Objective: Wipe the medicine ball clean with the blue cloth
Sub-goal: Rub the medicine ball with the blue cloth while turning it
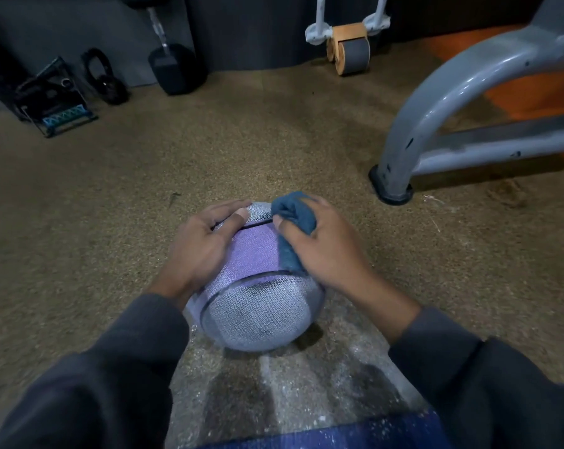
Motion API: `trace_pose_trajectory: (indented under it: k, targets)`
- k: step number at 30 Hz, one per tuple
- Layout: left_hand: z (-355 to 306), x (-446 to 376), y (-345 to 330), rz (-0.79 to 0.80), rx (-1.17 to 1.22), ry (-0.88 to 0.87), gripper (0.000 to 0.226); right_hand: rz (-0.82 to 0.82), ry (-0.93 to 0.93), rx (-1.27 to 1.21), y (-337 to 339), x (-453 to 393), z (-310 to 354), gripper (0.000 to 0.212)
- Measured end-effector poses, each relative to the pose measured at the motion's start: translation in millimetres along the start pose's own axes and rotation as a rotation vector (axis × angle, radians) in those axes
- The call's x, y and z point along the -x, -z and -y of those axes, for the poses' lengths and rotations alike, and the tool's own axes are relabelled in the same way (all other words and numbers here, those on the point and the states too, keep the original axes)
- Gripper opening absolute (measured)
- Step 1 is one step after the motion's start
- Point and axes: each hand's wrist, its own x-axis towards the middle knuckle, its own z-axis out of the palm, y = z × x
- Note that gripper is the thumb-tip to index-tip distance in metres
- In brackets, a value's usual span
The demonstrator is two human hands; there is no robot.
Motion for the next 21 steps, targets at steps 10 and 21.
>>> trace_pose_trajectory:
  k: [10, 21]
  targets:
    - [-51.9, 1.1, -20.4, -0.137, -0.499, 0.018, 0.058, 0.047, 0.142, 0.011, 0.5, 9.7, -1.1, 0.072]
    - [-40.6, -13.6, -15.1, -0.029, -0.537, 0.265, 0.041, -0.162, 0.213, -0.108, -19.6, 43.3, -10.5, 0.047]
